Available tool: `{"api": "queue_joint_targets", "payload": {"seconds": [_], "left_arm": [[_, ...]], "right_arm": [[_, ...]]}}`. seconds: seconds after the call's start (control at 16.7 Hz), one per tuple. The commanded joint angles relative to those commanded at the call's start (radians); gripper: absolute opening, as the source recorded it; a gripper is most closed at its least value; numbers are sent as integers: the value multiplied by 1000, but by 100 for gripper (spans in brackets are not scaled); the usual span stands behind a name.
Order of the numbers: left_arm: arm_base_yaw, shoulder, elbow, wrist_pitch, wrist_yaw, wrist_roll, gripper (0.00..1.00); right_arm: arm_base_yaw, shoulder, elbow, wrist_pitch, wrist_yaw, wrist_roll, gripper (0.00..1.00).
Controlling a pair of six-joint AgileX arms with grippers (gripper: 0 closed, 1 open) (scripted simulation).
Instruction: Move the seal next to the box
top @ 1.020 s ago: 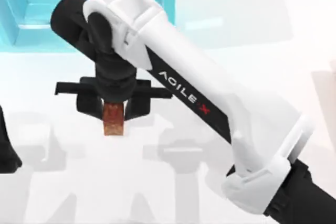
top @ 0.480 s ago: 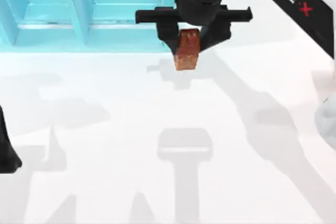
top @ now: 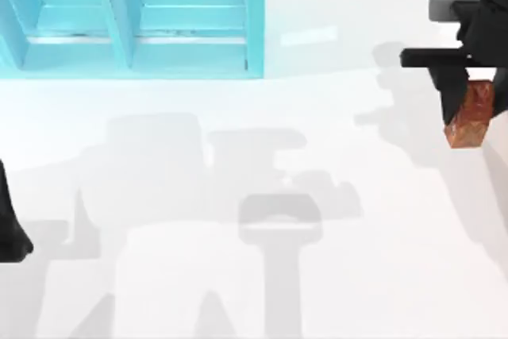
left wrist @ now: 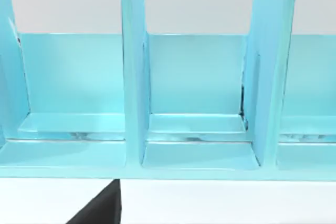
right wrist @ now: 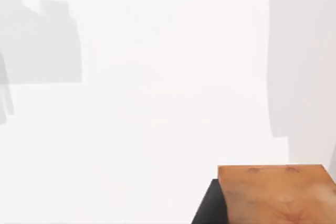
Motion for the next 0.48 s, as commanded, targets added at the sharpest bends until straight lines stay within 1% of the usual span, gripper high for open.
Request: {"api": "queue_joint_targets", "payload": {"seconds": [0.12,0.24,0.48], "left_arm": [[0,0,0,0,0,0,100],[0,0,0,0,0,0,100],[0,0,0,0,0,0,100]], "right_arm": [[-93,-97,-106,41,12,-67,0],[-154,-162,-170,98,29,-121,0],[-182,-191,-194,131,40,-148,0]]}}
